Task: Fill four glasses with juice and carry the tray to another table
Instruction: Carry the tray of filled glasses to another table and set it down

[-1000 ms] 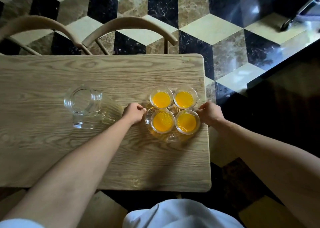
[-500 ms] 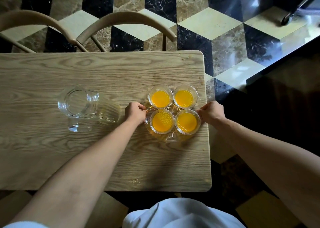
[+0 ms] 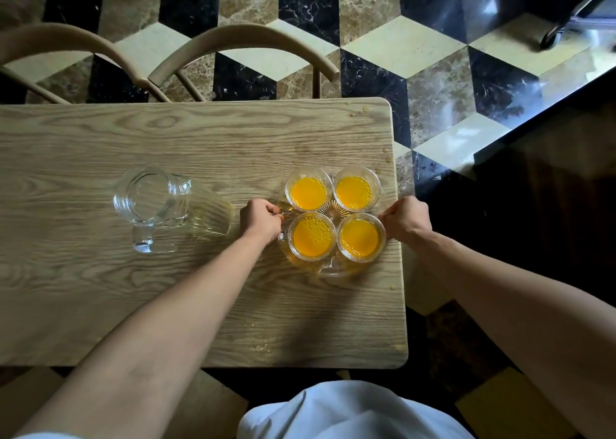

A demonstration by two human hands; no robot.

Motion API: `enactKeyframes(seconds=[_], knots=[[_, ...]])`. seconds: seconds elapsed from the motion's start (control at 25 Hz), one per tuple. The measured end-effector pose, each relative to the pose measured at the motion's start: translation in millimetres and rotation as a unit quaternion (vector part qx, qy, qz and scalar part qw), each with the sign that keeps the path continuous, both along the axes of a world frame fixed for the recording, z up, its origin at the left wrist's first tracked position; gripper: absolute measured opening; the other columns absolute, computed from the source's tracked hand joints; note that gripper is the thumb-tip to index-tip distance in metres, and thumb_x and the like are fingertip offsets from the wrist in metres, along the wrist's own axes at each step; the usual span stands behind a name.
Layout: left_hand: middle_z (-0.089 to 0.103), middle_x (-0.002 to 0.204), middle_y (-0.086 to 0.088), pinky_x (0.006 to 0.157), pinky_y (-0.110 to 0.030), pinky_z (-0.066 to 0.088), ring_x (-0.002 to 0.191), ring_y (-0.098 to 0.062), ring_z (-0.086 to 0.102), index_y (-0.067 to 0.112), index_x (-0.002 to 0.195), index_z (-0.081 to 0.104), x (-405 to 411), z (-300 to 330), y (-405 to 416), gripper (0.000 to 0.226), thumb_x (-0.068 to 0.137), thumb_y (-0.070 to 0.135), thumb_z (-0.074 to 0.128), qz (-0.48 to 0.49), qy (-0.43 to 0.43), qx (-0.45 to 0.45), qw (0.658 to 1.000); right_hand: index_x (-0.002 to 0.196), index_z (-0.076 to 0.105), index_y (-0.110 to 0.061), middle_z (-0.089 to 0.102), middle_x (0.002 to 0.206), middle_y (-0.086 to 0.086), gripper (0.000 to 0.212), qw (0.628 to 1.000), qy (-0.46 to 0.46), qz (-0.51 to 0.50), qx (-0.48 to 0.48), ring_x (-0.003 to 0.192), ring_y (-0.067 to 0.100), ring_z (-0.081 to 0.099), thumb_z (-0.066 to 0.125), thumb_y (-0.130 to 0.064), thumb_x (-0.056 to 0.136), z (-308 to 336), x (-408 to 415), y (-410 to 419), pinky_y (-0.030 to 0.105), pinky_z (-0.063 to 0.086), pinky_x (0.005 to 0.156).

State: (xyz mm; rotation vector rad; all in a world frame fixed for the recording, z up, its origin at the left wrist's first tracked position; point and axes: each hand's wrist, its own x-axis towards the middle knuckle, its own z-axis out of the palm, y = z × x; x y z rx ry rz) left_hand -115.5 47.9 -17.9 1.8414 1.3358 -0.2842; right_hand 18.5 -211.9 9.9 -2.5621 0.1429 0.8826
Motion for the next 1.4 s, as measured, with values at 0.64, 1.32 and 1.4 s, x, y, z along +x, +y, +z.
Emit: enactKeyframes(seconds=[0.64, 1.32, 1.4], knots=[[0.074, 0.085, -0.006, 0.084, -0.031, 0.060, 0.089, -0.022, 0.073, 0.016, 0.070, 0.071, -39, 39, -10, 0.024, 0.087, -0.001, 0.072, -0.029, -0.029, 0.011, 0.999, 0.078, 0.077, -0.007, 0.074, 0.060, 0.005, 0.004, 0.999, -0.039, 0.004, 0.021, 0.048, 0.012, 0.072, 0.077, -0.009, 0.081, 27, -39, -11, 0.033, 0.065, 0.057], [0.078, 0.092, -0.009, 0.084, -0.036, 0.062, 0.092, -0.027, 0.074, 0.009, 0.083, 0.080, -145, 74, -65, 0.010, 0.085, 0.003, 0.071, 0.043, -0.001, 0.049, 0.998, 0.078, 0.080, -0.003, 0.076, 0.071, 0.011, 0.005, 0.990, -0.031, 0.138, 0.025, 0.056, 0.014, 0.066, 0.081, -0.001, 0.073, 53, -93, -23, 0.033, 0.062, 0.054], [0.076, 0.086, -0.008, 0.080, -0.036, 0.062, 0.089, -0.027, 0.074, 0.006, 0.085, 0.080, -160, 78, -76, 0.010, 0.084, 0.004, 0.071, 0.070, -0.003, 0.053, 0.996, 0.081, 0.080, -0.002, 0.077, 0.075, 0.011, 0.007, 0.985, -0.032, 0.169, 0.032, 0.057, 0.012, 0.064, 0.083, -0.003, 0.075, 57, -95, -21, 0.033, 0.063, 0.061]])
